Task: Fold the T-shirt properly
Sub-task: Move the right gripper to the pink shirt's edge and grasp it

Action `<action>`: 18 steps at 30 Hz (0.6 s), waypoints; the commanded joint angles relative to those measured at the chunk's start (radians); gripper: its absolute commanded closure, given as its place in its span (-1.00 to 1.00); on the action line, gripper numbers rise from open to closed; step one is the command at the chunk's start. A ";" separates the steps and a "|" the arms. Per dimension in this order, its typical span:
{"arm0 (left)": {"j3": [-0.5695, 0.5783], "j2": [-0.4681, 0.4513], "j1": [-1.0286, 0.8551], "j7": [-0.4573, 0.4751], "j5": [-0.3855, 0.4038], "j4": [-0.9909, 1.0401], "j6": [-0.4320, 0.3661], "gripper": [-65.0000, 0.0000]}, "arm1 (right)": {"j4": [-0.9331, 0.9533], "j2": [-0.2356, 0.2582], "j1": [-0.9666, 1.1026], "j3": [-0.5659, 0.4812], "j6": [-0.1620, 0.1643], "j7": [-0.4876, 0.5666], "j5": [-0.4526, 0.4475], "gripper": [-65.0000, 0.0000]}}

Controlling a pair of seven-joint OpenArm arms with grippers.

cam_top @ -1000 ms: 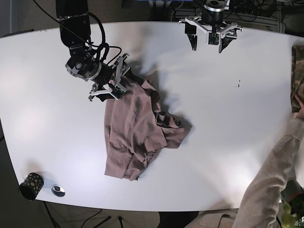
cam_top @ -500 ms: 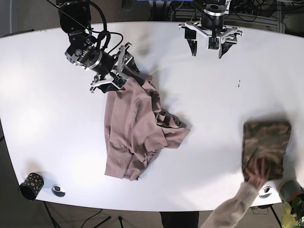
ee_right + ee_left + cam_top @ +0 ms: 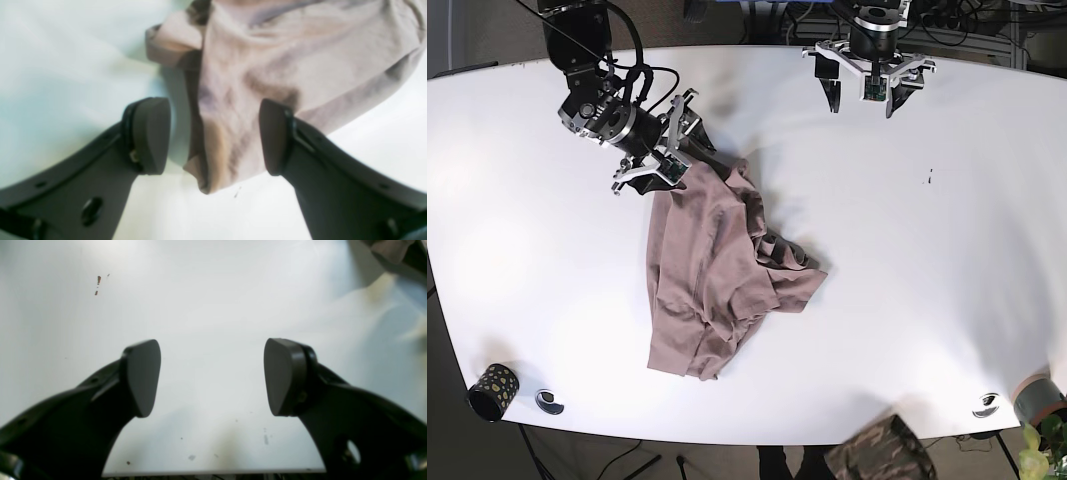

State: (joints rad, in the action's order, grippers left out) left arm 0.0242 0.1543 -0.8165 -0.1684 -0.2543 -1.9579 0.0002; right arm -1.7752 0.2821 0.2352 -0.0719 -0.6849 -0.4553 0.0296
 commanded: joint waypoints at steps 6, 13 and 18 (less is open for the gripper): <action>0.001 0.003 -0.008 0.022 -0.003 -0.016 -0.001 -0.37 | 0.061 -0.010 -0.015 0.005 -0.002 0.091 0.065 -0.13; -0.002 -0.005 0.007 0.022 -0.003 -0.016 -0.001 -0.37 | 0.097 -0.014 -0.032 0.036 -0.002 0.103 0.057 0.10; 0.003 -0.028 0.009 0.022 -0.001 -0.016 -0.001 -0.37 | 0.096 -0.014 -0.033 0.062 -0.002 0.103 0.056 0.10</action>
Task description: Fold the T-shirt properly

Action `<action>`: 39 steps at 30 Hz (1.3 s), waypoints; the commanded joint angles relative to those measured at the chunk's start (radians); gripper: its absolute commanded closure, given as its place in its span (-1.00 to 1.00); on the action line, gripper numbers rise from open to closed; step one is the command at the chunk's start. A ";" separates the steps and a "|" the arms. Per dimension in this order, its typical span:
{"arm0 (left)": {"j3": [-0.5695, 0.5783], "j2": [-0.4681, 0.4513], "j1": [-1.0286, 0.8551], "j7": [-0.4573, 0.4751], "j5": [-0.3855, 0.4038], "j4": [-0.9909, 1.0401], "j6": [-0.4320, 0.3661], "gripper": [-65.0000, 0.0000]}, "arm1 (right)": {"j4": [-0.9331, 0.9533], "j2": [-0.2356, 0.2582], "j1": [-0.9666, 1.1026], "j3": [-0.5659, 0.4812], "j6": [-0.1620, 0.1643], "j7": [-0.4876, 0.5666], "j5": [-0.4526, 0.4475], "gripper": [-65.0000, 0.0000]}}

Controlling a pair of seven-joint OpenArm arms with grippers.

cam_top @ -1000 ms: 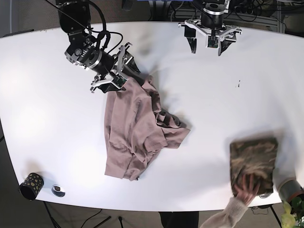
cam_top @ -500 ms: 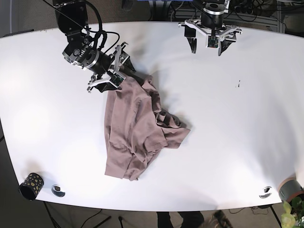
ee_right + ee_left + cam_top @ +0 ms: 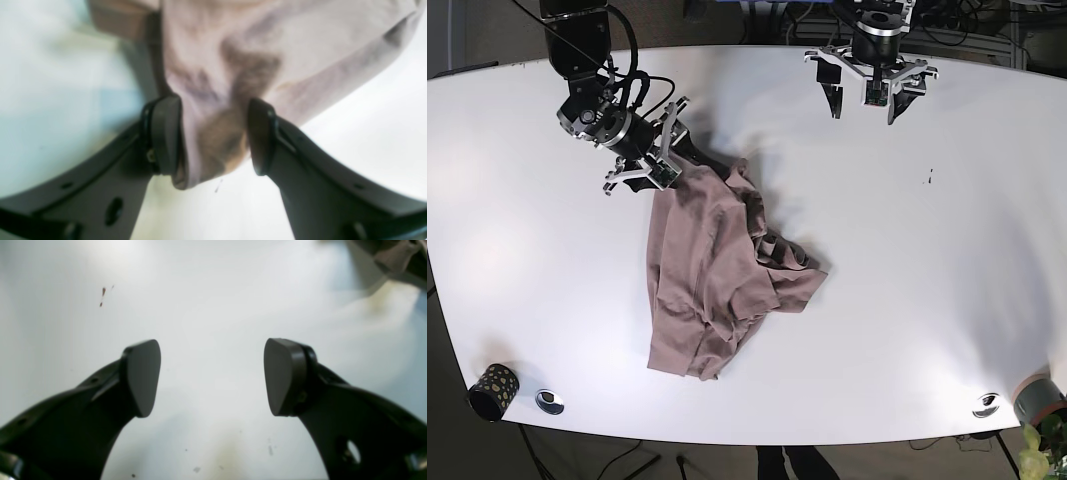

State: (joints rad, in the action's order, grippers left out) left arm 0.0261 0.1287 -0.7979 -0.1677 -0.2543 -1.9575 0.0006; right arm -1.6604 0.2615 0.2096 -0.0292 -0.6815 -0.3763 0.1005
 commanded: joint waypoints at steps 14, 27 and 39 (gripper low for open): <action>0.001 -0.005 -0.010 0.021 -0.001 -0.016 -0.001 -0.37 | -0.014 -0.008 -0.037 0.033 -0.005 0.029 -0.015 0.10; 0.001 -0.005 -0.008 0.021 -0.001 -0.016 -0.001 -0.37 | 0.012 -0.020 -0.051 0.028 -0.005 0.024 -0.017 0.10; 0.002 -0.005 0.010 0.021 -0.001 -0.016 -0.001 -0.37 | 0.027 -0.051 -0.054 0.031 -0.005 0.026 -0.008 0.92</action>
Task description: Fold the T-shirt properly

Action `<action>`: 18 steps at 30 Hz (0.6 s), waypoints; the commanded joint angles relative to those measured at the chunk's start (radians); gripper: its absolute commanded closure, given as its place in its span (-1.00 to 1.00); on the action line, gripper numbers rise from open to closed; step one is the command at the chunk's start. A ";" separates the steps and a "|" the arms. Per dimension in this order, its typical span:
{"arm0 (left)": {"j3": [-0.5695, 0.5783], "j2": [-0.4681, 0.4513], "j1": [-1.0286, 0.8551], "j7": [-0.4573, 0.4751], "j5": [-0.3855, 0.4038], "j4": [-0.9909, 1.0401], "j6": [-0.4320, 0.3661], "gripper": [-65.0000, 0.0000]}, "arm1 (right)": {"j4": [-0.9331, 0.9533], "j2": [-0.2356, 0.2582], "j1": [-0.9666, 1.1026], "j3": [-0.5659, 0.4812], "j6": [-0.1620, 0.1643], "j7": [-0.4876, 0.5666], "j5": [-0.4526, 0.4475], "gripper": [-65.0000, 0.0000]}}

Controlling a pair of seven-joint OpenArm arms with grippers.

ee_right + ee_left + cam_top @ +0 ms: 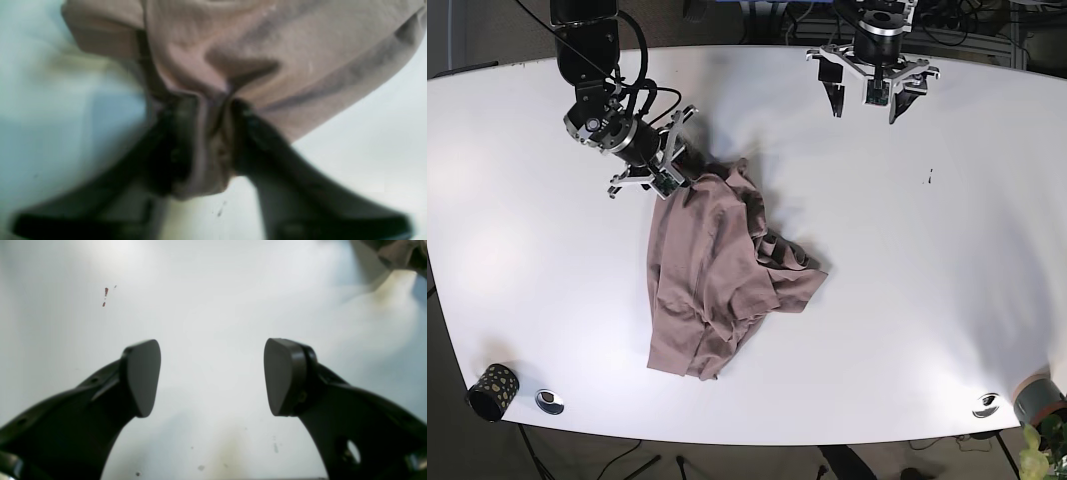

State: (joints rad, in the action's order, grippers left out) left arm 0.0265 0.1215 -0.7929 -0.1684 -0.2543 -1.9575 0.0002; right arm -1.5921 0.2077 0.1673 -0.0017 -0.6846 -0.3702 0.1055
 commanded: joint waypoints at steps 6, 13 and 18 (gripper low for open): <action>0.000 0.002 0.037 0.022 -0.001 -0.016 -0.001 -0.37 | -0.182 0.003 -0.002 0.004 -0.002 0.004 -0.011 1.00; 0.002 0.002 0.089 0.022 -0.001 -0.016 -0.001 -0.37 | -0.376 0.003 -0.074 0.004 -0.010 -0.148 -0.017 1.00; 0.028 0.004 0.123 0.022 -0.003 -0.016 -0.001 -0.37 | -0.436 0.003 -0.197 -0.001 -0.011 -0.238 -0.020 1.00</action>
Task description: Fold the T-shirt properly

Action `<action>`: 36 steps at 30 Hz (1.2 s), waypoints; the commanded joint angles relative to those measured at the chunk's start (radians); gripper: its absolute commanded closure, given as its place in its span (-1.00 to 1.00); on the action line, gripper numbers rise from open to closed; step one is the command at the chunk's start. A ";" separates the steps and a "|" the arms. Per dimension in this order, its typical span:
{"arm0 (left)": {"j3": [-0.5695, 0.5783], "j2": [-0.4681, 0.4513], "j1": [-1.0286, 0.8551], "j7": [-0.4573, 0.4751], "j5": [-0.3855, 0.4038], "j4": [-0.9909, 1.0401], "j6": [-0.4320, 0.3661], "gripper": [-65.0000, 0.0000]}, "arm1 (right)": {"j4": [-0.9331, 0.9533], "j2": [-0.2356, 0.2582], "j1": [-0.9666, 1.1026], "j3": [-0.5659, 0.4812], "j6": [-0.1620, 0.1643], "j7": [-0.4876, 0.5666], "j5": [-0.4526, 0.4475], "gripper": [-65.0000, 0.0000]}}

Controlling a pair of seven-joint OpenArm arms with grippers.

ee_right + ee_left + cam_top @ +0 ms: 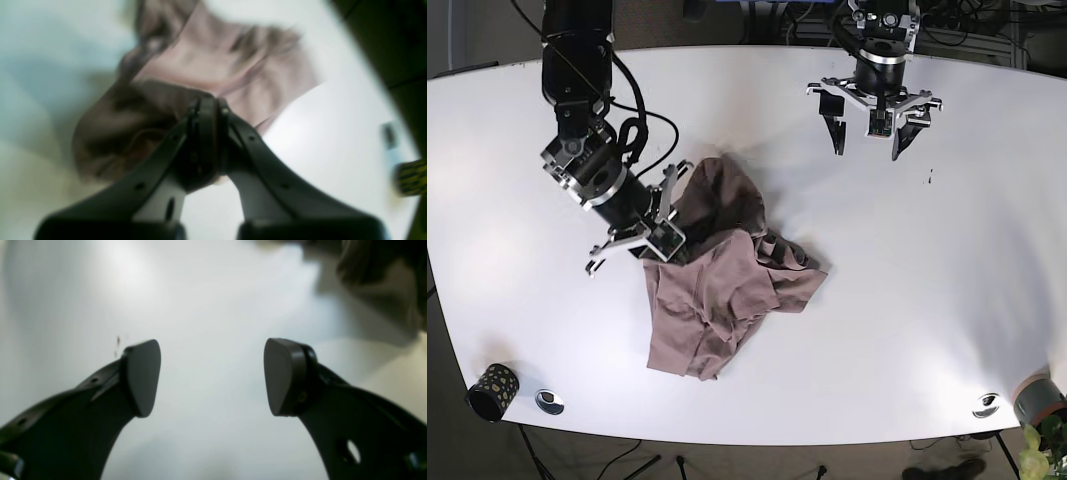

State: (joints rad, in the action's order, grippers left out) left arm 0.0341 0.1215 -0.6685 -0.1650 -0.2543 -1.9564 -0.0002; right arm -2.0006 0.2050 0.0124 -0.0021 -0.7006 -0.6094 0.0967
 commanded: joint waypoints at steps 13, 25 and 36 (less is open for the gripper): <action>0.149 -0.047 0.146 -0.032 -0.004 -0.018 -0.001 -0.38 | -0.022 0.011 -0.509 0.000 0.002 -0.214 -0.013 1.00; 0.157 -0.041 0.482 -0.129 -0.003 0.203 0.001 -0.39 | 0.067 0.006 -0.785 0.000 0.002 -0.286 -0.008 1.00; 0.404 -0.076 0.602 -0.127 0.000 0.395 0.002 -0.39 | 0.211 0.014 -0.974 -0.002 0.002 -0.286 -0.005 1.00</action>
State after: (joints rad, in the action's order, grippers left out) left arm 0.4274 0.0414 -0.0902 -0.3172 -0.2531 -1.5692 0.0120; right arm -1.8034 0.2115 -0.9100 -0.0082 -0.7078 -0.9207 0.0902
